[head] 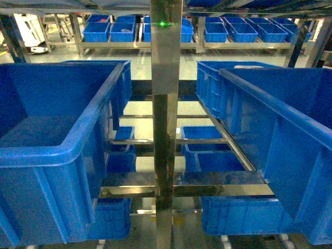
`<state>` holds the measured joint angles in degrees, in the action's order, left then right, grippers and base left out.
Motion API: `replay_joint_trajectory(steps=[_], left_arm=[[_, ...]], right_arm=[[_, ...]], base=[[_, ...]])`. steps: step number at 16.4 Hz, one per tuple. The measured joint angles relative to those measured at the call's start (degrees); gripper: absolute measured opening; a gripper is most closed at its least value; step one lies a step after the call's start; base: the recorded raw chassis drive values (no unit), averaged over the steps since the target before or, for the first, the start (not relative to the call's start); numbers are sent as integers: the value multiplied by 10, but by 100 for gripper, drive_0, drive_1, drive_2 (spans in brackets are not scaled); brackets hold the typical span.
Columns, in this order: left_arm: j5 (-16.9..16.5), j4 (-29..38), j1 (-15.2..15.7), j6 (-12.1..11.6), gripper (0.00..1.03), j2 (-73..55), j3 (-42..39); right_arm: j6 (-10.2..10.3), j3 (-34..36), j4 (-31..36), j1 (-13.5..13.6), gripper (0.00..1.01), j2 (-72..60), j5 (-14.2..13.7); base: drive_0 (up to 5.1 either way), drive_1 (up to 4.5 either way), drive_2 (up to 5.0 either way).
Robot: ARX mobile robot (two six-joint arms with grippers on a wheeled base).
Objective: Sort and place red and yellow blocks in left bins
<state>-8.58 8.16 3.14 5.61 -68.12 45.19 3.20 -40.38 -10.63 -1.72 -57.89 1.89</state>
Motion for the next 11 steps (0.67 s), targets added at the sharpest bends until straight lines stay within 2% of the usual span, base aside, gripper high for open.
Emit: replay_joint_trajectory(steps=[2, 3, 6, 11], left_arm=[[0, 0, 0, 0, 26, 0, 0], [0, 0, 0, 0, 26, 0, 0], [0, 0, 0, 0, 26, 0, 0], [0, 0, 0, 0, 26, 0, 0]], right_arm=[[14, -38, -8, -42, 27, -69, 9], [15, -54, 3, -54, 27, -110, 8], [0, -120, 35, -56, 27, -231, -1], [-29, -239, 33, -66, 27, -404, 15]], base=[[0, 0, 0], [0, 0, 0], [0, 0, 0], [0, 0, 0]])
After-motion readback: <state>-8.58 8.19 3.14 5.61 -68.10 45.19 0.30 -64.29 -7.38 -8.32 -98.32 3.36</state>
